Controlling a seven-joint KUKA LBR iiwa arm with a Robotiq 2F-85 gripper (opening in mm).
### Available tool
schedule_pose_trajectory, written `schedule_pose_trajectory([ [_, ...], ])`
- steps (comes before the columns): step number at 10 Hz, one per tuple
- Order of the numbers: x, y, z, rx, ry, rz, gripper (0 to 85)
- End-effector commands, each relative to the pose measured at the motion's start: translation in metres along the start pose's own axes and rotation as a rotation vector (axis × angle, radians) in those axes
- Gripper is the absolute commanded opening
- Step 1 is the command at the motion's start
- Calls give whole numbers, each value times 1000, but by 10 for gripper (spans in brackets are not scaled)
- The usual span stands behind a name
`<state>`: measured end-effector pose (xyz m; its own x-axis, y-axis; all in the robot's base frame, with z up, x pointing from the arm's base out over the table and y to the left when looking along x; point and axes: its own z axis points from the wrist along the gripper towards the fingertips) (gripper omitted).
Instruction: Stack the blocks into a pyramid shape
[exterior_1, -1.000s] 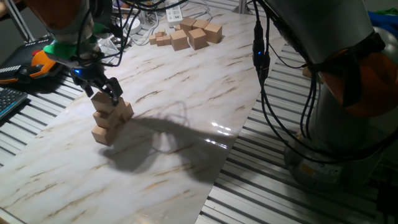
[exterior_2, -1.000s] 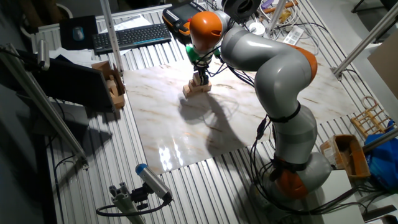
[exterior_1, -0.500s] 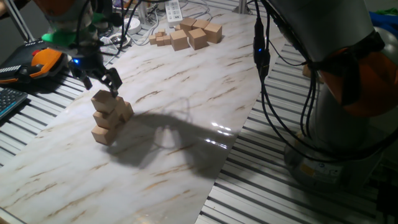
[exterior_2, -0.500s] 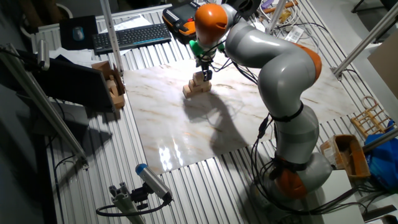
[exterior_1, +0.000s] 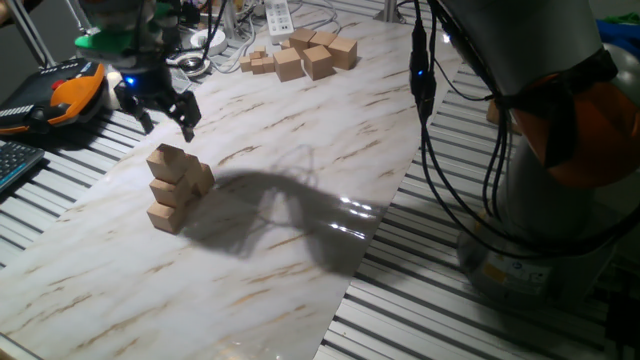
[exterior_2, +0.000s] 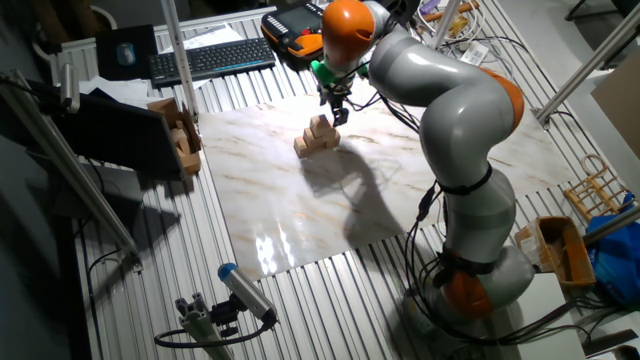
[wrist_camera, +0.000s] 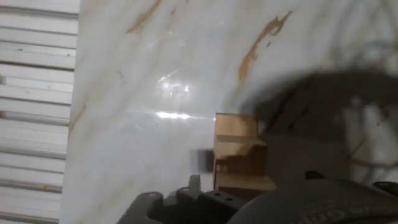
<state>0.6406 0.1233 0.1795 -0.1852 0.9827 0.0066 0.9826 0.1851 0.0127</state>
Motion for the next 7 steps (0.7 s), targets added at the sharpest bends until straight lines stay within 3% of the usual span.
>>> schedule_pose_trajectory([
  [1,-5,-1,-1,0,0,-54,340],
  [3,-16,-4,-4,1,-20,-189,0],
  [4,-20,-7,-6,7,-31,-281,0],
  [6,-29,-9,-9,32,-67,-589,0],
  [7,-34,-12,-11,39,-72,-769,0],
])
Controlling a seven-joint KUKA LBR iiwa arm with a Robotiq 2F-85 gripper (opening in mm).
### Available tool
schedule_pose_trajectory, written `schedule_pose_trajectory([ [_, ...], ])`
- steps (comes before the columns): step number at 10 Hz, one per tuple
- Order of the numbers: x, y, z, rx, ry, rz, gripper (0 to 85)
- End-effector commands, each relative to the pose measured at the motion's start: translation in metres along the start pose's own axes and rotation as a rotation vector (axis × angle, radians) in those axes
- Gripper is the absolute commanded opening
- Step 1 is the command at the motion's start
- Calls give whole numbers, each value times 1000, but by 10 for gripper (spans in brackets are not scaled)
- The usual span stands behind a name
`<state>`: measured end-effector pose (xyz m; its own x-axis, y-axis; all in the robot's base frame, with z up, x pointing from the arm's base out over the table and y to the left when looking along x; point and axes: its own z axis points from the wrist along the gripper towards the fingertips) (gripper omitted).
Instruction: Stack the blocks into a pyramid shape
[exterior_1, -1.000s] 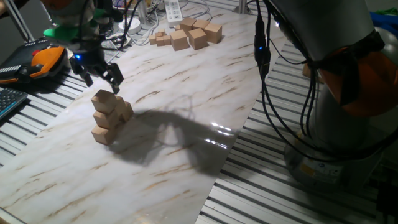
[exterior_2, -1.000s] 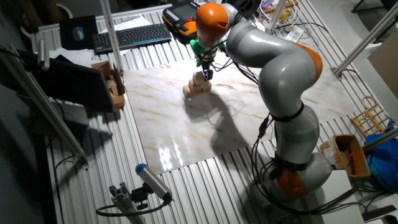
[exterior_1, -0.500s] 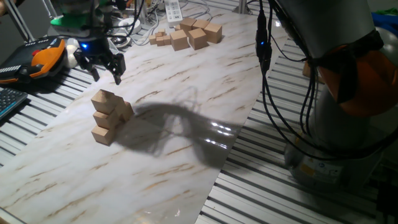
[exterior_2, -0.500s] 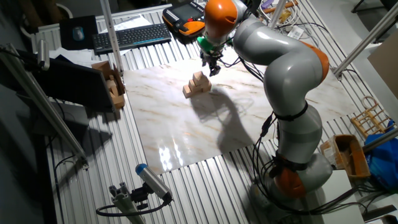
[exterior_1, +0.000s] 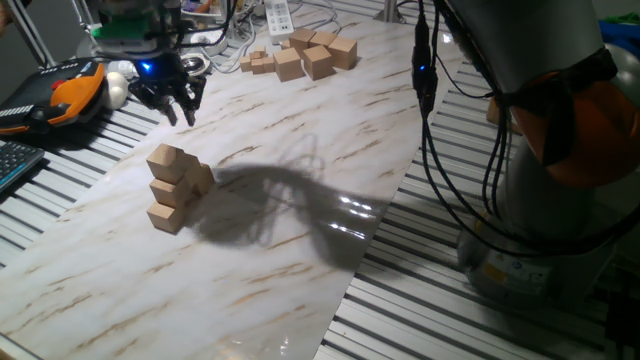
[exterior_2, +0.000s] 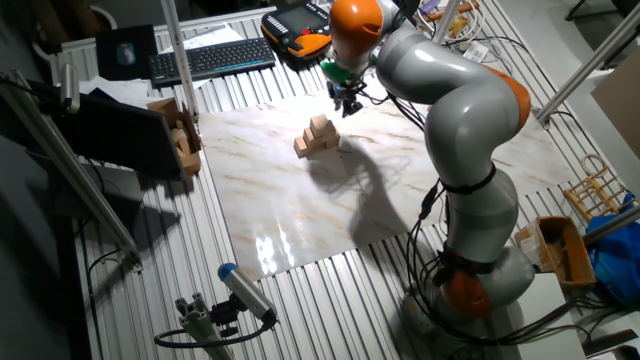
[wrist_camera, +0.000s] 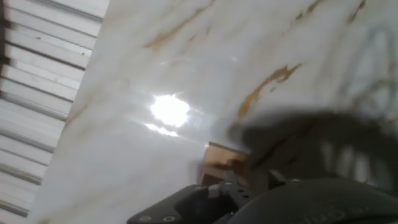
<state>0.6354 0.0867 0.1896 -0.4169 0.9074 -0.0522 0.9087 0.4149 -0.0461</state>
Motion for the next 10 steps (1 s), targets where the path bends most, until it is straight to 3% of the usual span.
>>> schedule_pose_trajectory([
  [1,-5,-3,-1,-29,-25,-682,0],
  [3,-15,-13,-1,-109,30,-835,0],
  [4,-13,-16,-3,-116,24,-879,0],
  [5,-10,-19,-6,-132,36,-903,0],
  [8,-6,-26,-9,-148,1,-1011,0],
  [10,-7,-28,-9,-143,-14,-1085,0],
])
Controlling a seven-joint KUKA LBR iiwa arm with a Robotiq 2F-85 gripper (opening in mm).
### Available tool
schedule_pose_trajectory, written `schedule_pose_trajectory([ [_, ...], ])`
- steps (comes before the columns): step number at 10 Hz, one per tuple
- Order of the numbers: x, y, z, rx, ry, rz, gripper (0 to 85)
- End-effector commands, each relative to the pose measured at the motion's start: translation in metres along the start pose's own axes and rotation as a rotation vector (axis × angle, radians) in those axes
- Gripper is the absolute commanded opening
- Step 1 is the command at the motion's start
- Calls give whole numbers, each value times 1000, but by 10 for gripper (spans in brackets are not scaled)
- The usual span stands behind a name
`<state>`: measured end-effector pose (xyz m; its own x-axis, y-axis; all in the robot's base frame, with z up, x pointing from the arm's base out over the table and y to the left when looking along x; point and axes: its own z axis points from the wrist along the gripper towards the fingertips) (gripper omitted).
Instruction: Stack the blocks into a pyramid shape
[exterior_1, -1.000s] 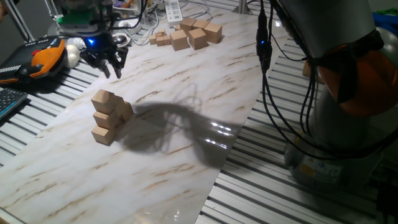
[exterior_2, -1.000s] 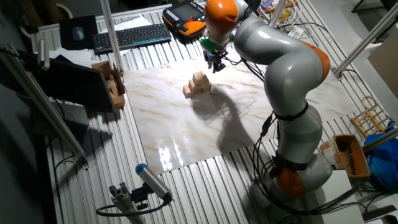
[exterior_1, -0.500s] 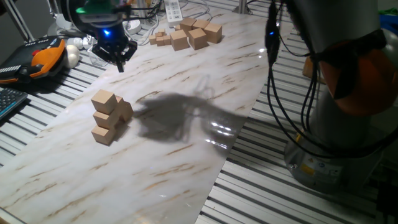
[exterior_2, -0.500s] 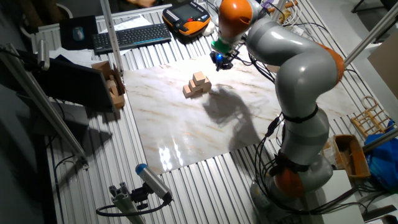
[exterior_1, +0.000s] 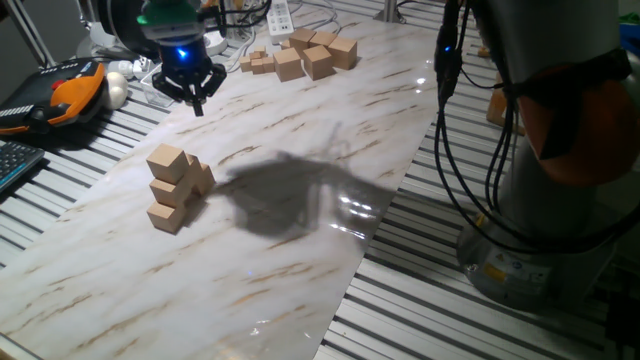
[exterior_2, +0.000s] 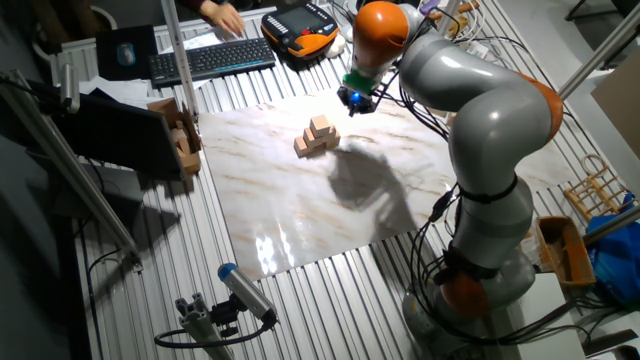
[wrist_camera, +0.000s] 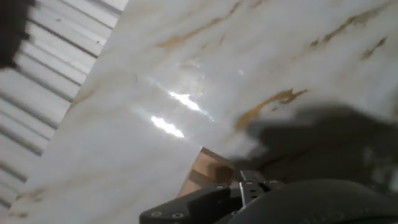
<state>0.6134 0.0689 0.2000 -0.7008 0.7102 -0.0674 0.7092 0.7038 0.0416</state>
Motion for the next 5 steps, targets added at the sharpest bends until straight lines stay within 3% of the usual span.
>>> schedule_pose_trajectory([
  [1,0,-1,0,-52,28,-758,0],
  [5,4,-4,-2,-89,32,-783,0],
])
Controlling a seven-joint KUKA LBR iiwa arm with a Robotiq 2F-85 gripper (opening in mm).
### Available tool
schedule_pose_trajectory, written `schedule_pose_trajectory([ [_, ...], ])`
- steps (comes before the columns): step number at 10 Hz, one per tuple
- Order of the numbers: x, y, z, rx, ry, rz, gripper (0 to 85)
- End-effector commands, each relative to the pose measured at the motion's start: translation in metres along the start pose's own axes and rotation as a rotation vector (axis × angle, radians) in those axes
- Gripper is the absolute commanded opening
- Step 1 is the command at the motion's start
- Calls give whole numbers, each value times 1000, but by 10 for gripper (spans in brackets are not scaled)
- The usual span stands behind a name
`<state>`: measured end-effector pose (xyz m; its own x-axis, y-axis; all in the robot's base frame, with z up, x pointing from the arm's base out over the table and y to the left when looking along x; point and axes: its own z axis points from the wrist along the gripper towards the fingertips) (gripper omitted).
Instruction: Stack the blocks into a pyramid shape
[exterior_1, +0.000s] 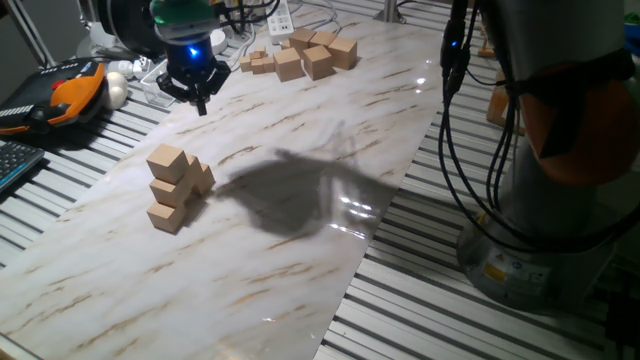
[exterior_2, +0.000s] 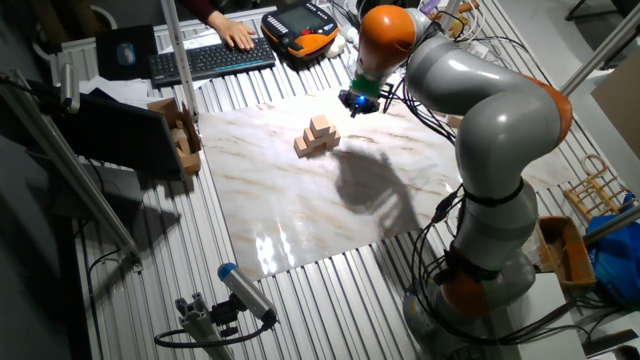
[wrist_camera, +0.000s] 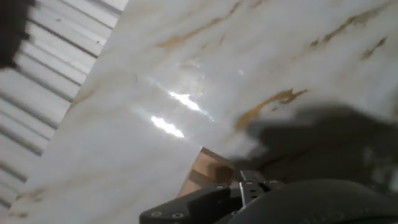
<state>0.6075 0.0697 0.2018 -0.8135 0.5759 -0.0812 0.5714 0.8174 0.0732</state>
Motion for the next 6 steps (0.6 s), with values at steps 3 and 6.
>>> schedule_pose_trajectory([
  [3,3,0,-1,-46,26,-605,0],
  [6,4,3,-1,-50,24,-596,0],
])
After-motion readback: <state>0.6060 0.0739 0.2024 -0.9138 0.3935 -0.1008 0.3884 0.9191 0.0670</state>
